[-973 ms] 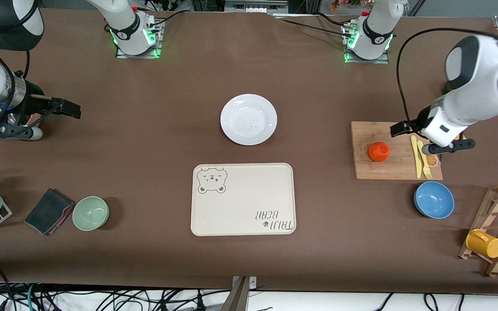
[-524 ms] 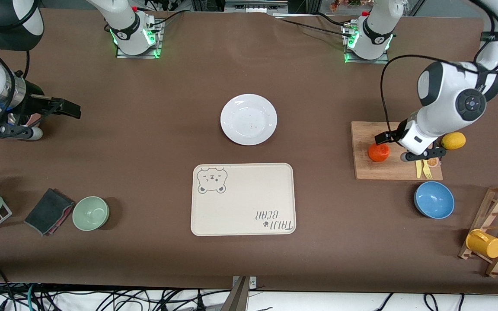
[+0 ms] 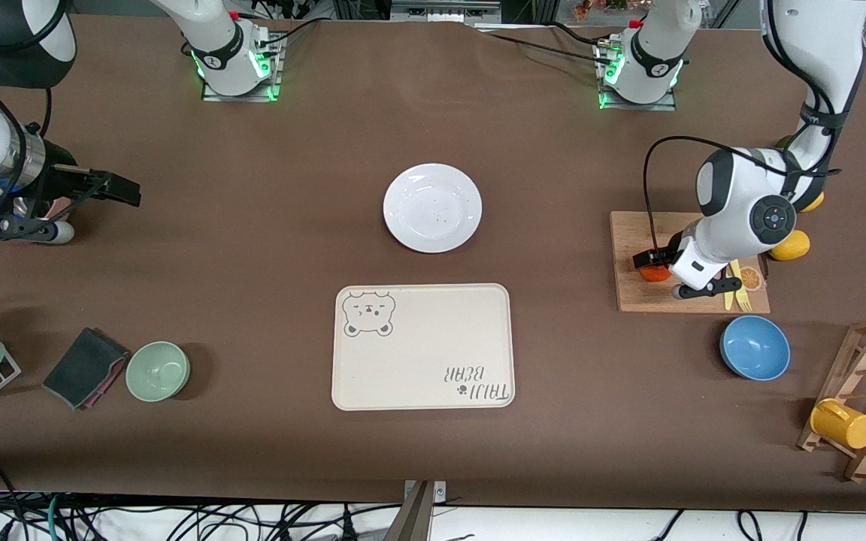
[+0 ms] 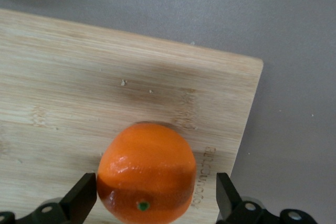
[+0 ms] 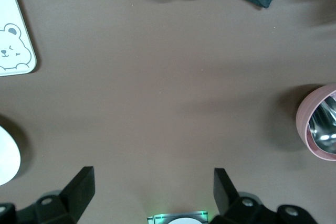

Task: Place orange and plate with both arms
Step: 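Lower the left gripper and close it around the orange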

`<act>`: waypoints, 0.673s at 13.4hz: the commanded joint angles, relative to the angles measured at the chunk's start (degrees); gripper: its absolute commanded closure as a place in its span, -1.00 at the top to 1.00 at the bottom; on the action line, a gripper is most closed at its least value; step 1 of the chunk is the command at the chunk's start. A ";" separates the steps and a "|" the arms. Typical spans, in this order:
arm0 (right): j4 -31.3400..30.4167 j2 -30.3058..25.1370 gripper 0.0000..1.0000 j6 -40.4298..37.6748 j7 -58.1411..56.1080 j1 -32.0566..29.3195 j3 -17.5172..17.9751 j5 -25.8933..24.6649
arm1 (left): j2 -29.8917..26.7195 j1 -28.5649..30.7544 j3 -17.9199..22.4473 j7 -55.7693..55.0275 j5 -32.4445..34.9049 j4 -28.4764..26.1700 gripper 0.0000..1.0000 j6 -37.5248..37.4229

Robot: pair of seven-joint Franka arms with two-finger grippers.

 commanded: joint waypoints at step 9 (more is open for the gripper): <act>-0.19 -0.67 1.00 0.02 0.03 -0.18 0.20 0.58 | -1.36 -0.16 0.08 0.99 -0.88 0.66 -1.00 -1.44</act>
